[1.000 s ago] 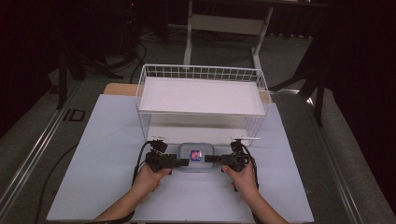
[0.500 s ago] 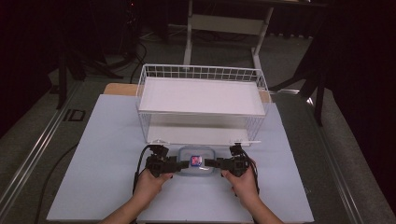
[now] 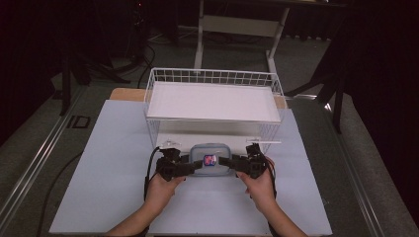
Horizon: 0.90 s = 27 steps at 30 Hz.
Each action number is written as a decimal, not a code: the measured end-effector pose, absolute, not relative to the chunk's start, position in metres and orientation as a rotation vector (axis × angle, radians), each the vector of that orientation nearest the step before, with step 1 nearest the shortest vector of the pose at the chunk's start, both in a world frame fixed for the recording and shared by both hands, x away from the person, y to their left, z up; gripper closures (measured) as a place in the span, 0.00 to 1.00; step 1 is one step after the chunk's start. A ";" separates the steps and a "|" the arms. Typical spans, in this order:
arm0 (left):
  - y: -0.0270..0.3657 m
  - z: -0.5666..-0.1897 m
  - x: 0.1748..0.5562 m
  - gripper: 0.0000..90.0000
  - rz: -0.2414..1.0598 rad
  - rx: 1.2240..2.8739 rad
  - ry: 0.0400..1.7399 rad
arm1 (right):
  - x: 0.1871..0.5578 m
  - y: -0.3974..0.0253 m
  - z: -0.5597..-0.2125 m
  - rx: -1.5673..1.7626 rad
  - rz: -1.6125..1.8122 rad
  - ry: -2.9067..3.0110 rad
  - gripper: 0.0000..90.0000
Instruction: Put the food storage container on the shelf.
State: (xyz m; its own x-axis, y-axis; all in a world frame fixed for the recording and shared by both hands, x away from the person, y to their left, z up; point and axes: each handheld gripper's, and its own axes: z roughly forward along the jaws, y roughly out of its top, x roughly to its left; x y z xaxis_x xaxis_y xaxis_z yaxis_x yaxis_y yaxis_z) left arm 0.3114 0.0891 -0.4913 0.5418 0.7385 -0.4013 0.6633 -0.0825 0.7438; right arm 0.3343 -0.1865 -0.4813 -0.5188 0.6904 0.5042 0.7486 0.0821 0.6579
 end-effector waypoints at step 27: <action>0.088 -0.516 0.359 0.48 0.132 1.757 1.191 | 0.379 -0.181 -0.506 -1.578 -1.450 -2.242 0.45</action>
State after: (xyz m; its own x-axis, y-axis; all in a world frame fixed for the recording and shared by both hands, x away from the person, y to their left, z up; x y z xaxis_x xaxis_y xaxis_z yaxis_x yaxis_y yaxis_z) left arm 0.3590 0.0877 -0.5163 0.5147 0.7597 -0.3974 0.6543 -0.0485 0.7547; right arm 0.3790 -0.1811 -0.5059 -0.4816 0.7168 0.5042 0.7539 0.0456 0.6554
